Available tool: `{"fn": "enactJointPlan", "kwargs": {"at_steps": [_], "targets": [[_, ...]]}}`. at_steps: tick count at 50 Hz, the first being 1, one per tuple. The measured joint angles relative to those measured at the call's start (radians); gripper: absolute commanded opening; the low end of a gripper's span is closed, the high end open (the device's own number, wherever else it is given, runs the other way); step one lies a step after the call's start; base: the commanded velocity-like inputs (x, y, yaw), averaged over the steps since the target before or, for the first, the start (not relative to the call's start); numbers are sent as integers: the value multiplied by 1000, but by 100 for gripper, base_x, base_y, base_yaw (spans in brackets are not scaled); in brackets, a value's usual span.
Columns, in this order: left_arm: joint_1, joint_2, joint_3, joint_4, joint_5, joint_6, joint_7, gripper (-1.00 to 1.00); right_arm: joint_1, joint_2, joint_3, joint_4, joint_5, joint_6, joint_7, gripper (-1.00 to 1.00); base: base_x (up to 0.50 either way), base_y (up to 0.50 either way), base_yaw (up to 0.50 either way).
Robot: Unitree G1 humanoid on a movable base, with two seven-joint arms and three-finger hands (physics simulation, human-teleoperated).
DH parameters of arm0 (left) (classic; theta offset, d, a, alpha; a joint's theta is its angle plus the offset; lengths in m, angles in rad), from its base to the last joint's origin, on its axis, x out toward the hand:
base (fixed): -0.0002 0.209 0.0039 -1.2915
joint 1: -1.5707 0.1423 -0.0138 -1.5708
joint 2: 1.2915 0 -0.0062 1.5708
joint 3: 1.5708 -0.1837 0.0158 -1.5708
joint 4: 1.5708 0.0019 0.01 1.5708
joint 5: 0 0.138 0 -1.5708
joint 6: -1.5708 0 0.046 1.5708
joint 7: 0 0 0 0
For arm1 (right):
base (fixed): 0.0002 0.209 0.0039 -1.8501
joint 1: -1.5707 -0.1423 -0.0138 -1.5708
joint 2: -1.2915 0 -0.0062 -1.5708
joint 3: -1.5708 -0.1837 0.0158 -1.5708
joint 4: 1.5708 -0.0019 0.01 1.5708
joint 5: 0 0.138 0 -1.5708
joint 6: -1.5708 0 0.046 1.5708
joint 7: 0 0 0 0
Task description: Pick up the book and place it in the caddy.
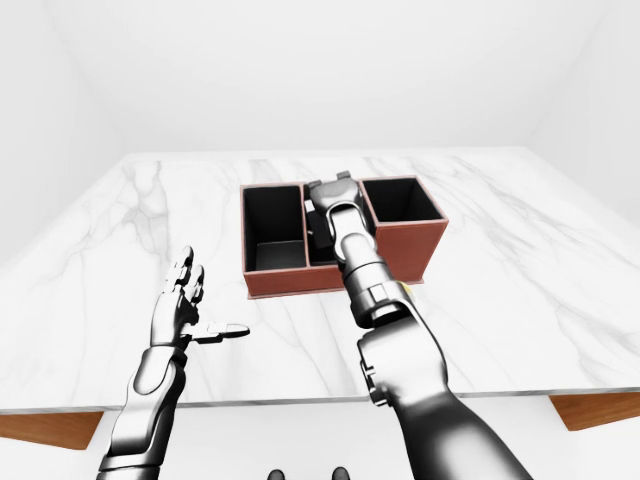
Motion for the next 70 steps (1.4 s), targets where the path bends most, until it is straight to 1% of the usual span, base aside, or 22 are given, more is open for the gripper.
{"fn": "enactJointPlan", "kwargs": {"at_steps": [14, 28, 54, 70], "targets": [[1, 0, -1, 1, 0, -1, 1, 100, -18, 15, 24, 84, 50, 0, -67, -100, 0, 0, 0], [1, -1, -1, 1, -1, -2, 1, 100, -48, 28, 44, 152, 42, 0, -110, -100, 0, 0, 0], [3, 1, 4, -1, -7, -1, -1, 100, -100, 46, 66, 237, 12, 0, -132, -100, 0, 0, 0], [4, 0, 3, -3, -7, 1, -1, 100, -103, 31, 56, 258, -1, 0, -127, -100, 0, 0, 0]]}}
